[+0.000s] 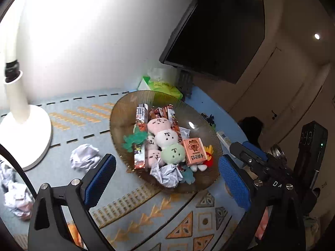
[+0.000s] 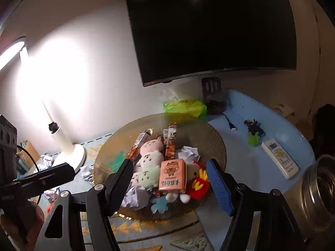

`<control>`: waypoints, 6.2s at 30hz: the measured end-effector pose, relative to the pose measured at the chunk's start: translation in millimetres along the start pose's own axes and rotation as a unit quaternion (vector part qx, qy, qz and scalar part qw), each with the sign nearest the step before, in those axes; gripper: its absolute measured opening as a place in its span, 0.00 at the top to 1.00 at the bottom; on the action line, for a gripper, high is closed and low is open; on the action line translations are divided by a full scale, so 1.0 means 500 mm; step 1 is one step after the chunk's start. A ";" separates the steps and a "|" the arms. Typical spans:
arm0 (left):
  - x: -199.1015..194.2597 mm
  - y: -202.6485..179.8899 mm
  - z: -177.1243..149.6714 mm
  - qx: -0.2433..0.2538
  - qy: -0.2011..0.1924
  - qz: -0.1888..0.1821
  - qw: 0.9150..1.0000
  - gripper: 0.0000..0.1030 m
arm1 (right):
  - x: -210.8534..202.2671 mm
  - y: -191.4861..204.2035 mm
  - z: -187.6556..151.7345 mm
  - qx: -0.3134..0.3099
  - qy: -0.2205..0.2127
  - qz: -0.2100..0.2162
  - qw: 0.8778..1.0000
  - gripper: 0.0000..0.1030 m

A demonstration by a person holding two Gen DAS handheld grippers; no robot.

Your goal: Organize objects

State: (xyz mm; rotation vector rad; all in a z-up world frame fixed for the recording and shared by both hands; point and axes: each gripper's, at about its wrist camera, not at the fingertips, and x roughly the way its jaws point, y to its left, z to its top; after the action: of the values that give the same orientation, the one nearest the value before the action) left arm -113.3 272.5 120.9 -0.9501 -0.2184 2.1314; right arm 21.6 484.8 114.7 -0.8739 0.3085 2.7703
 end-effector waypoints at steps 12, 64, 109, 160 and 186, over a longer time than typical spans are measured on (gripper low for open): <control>-0.302 0.284 -0.301 -0.173 -0.055 0.186 0.966 0.01 | -0.046 0.248 -0.253 -0.169 -0.017 0.020 0.985 0.00; -0.268 0.309 -0.359 -0.138 0.015 0.369 0.919 0.01 | 0.125 0.248 -0.297 -0.148 0.176 0.050 0.972 0.00; -0.210 0.612 -0.104 -0.200 -0.043 0.219 0.954 0.01 | 0.141 0.441 -0.152 -0.159 0.159 0.243 0.944 0.00; -0.209 0.560 -0.110 -0.140 0.003 0.336 0.931 0.57 | 0.075 0.354 -0.301 -0.167 0.143 0.199 0.955 0.40; -0.268 0.229 -0.373 -0.112 -0.045 0.252 0.960 0.54 | 0.026 0.234 -0.318 -0.105 0.157 0.189 0.964 0.20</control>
State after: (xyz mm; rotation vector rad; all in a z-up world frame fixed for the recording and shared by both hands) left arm 4.7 71.0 14.4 -1.1318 -0.2924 2.6649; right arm 65.0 333.4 -4.7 -1.4521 0.2565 3.0444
